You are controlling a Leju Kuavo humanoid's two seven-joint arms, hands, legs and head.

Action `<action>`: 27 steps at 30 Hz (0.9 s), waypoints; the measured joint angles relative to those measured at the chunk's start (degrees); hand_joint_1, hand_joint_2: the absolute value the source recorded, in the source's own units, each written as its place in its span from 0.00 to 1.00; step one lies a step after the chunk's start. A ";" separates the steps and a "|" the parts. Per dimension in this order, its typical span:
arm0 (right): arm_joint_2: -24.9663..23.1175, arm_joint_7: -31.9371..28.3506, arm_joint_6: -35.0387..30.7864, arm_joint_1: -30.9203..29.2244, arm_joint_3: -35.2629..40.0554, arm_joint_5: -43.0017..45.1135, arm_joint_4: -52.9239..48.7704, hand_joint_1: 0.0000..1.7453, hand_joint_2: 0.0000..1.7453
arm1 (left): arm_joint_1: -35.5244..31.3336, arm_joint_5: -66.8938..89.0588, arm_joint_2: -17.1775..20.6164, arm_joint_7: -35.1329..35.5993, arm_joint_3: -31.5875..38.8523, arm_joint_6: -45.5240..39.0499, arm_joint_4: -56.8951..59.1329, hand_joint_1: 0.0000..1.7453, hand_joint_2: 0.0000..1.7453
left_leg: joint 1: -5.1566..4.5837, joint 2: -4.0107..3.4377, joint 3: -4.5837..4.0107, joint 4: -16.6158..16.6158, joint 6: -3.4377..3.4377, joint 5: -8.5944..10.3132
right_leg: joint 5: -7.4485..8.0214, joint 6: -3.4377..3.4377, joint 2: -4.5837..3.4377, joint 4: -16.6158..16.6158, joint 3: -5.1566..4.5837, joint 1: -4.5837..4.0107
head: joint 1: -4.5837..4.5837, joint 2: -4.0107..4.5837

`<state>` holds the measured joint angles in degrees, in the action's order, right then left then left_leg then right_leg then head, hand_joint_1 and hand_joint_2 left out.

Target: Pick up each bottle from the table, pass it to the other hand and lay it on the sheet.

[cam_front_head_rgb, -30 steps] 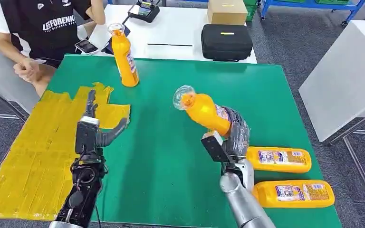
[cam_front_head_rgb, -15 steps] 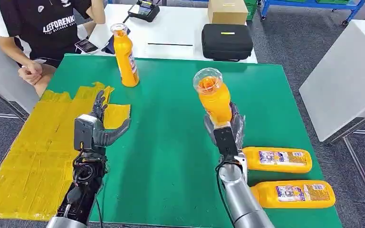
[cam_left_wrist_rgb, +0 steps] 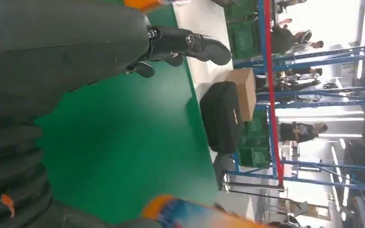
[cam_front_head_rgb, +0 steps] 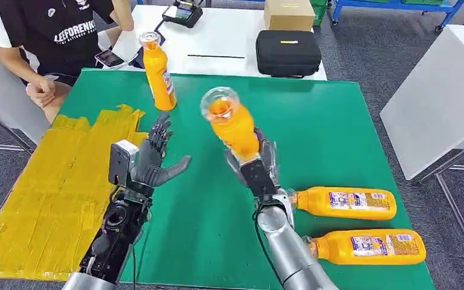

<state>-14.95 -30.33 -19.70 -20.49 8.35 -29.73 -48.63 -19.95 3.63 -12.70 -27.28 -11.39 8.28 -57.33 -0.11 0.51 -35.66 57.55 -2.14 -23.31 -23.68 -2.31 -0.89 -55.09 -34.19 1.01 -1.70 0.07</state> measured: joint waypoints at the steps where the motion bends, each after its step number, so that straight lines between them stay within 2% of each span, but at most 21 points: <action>1: -0.17 0.96 -1.14 -0.01 1.14 -1.86 0.20 1.00 1.00 | -0.15 0.00 -0.04 0.00 -0.39 -0.18 0.00 0.00 1.00 | 0.00 0.00 0.00 0.00 0.00 0.00 | 0.00 0.00 0.00 0.00 0.00 0.00 | 0.02 0.00; 8: -1.68 2.99 -0.98 -0.58 6.03 -3.97 3.94 1.00 1.00 | -0.44 0.42 -0.41 0.04 -2.75 -0.42 -0.07 0.00 1.00 | 0.00 0.02 -0.02 0.00 0.00 0.00 | -0.02 0.02 0.01 0.00 -0.01 0.01 | 0.02 0.00; 27: -2.64 3.23 -1.83 -3.58 8.26 -4.73 9.49 1.00 1.00 | -0.26 -0.02 -0.41 0.31 -4.20 -0.07 -0.15 0.00 1.00 | 0.00 0.01 -0.02 0.00 0.00 0.00 | -0.01 0.02 0.01 0.00 -0.03 0.00 | 0.00 0.00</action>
<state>-17.59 -27.10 -21.53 -24.07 16.61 -34.47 -39.15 -20.21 3.61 -13.11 -26.97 -15.58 8.22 -57.48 -0.11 0.52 -35.68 57.55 -2.13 -23.31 -23.69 -2.28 -0.88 -55.09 -34.22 1.01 -1.70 0.07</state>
